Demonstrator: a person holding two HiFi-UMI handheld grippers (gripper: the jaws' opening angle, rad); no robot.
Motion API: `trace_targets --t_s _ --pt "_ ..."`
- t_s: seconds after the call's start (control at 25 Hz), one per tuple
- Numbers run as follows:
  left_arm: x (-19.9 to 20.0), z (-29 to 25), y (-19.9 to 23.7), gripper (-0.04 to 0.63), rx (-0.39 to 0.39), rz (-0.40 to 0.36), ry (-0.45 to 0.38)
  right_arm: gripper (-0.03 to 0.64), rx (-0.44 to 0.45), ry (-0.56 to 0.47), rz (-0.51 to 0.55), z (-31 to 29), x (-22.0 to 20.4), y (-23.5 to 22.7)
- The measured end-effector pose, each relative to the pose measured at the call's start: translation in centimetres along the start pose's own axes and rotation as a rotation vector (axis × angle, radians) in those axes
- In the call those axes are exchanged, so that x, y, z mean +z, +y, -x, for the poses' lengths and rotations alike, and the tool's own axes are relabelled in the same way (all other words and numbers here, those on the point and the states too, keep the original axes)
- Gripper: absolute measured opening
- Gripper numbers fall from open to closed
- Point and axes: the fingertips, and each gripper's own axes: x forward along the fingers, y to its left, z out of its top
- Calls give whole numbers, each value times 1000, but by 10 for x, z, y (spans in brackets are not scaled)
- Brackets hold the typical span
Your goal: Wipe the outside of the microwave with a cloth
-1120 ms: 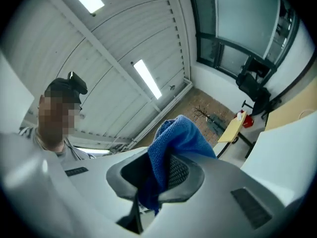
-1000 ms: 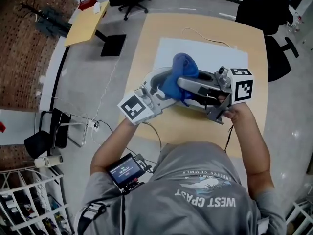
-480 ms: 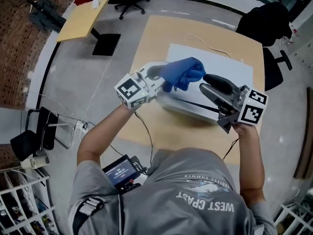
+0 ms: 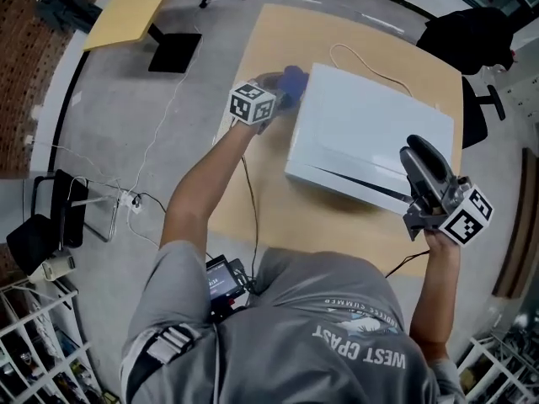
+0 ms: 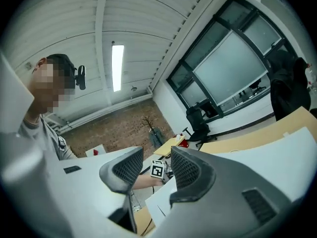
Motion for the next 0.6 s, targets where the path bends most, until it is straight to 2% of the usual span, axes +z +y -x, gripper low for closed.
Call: trace_targets --t_s 0.16,0.24,0.32,0.4,0.48,0.52,0.6 --pt "-8 -34 -18 39 -74 -64 58 181 -16 6 61 -4 16 -31" --pt "-31 -10 -43 39 -140 -159 139 181 -30 4 42 -3 6 -39" --pt "-69 29 -79 38 -202 -186 218 181 -43 4 13 -1 -11 -41" --pt "-99 64 -109 40 -237 -139 260 181 -53 0 -4 0 -24 -42" --pt "-118 82 -121 40 -231 -55 280 181 -57 -5 -13 -3 -32 -43" --pt "-124 83 -118 40 -214 -19 287 181 -58 -6 -18 -7 -36 -43" --pt "-134 74 -93 40 -157 3 299 179 -55 -2 -28 -22 -46 -45"
